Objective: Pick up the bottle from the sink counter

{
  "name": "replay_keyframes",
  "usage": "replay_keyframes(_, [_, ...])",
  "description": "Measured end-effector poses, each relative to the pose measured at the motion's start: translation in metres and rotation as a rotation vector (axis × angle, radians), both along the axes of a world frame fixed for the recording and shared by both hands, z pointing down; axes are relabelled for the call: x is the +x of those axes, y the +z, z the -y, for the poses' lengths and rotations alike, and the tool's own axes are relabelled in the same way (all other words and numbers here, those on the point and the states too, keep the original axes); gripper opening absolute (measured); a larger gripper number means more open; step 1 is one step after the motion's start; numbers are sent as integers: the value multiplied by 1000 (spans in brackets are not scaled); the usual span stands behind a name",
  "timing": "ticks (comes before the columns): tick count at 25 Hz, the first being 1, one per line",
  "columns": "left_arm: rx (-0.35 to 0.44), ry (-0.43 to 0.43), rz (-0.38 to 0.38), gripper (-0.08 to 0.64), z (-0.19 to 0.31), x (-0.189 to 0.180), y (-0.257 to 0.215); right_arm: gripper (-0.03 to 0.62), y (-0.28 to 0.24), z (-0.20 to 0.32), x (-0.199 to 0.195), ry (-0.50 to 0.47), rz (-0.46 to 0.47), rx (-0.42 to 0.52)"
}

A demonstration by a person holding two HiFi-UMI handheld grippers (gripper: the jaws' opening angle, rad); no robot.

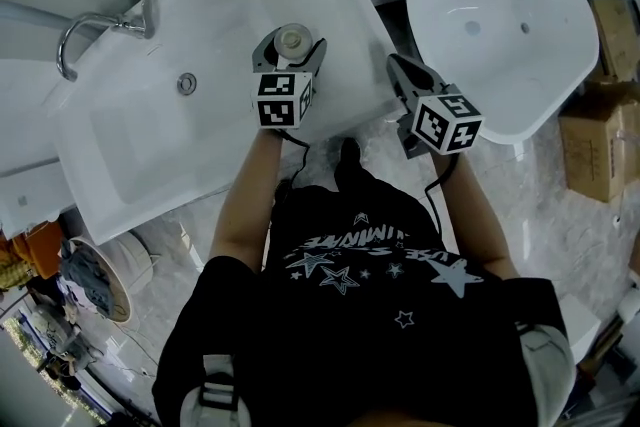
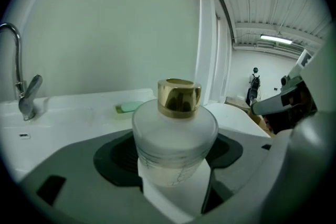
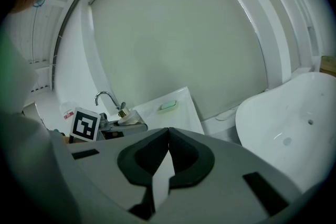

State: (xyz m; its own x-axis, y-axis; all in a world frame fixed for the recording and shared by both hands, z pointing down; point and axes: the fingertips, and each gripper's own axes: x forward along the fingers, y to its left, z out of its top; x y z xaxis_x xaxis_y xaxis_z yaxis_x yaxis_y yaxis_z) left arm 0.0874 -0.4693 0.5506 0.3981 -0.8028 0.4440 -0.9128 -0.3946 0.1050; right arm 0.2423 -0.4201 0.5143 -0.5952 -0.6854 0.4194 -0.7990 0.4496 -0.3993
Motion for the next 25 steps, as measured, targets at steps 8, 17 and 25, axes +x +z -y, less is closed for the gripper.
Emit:
replay_keyframes(8, [18,105,-88,356,-33,-29,-45,6,-28,-27,-37,77,26,46])
replay_keyframes(17, [50,233,-95,356,-95,-61,-81,6,-49,-84,-77,156,35,79])
replay_keyframes(25, [36,296,-120,356,-159,-102,-84,6,-61,-140,-116,221,33,99])
